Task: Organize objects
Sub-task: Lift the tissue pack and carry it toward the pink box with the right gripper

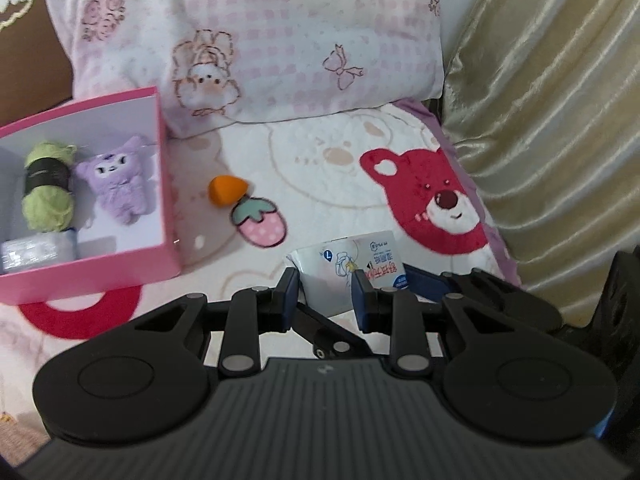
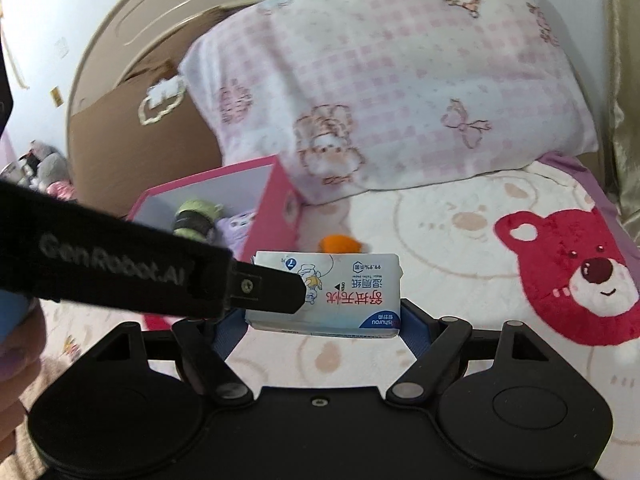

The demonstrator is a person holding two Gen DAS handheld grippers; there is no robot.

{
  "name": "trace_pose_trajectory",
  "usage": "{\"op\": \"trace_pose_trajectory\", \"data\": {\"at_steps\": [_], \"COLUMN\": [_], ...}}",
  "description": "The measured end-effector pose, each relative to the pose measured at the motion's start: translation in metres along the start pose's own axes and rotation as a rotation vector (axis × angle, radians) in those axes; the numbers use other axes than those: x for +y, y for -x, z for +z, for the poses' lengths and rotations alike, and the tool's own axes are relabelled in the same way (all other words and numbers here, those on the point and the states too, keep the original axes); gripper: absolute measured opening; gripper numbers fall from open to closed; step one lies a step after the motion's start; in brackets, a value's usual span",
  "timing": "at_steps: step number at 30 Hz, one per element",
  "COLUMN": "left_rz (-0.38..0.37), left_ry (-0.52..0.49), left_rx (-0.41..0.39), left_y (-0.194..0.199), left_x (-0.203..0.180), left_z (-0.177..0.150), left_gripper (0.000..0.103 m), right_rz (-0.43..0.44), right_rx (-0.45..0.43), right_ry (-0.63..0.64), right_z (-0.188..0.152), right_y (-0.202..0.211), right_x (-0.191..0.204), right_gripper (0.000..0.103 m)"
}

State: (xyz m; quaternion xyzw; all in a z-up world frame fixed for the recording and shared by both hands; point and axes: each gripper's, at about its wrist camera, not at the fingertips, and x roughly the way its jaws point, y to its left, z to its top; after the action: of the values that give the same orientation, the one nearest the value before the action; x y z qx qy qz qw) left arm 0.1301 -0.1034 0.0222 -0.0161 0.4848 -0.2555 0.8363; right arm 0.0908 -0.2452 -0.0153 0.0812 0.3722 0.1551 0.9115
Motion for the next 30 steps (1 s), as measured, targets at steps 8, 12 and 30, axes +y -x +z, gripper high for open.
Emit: {"op": "trace_pose_trajectory", "data": {"at_steps": [8, 12, 30], "left_rz": [0.0, 0.003, 0.014], "left_ry": [0.065, 0.076, 0.125], "left_rx": [-0.007, -0.025, -0.09], "left_y": [0.029, 0.046, 0.12], "left_x": [0.026, 0.034, 0.067], "left_z": [-0.025, -0.036, -0.058], "left_gripper": [0.025, 0.025, 0.026], "right_rz": [-0.018, -0.013, 0.082], "right_rx": [0.04, 0.053, 0.046], "right_ry": [0.091, 0.124, 0.232], "right_z": [-0.003, -0.004, 0.002], "right_y": [0.013, 0.02, 0.047], "right_x": [0.045, 0.063, 0.123], "right_gripper": [0.084, 0.084, 0.083]}}
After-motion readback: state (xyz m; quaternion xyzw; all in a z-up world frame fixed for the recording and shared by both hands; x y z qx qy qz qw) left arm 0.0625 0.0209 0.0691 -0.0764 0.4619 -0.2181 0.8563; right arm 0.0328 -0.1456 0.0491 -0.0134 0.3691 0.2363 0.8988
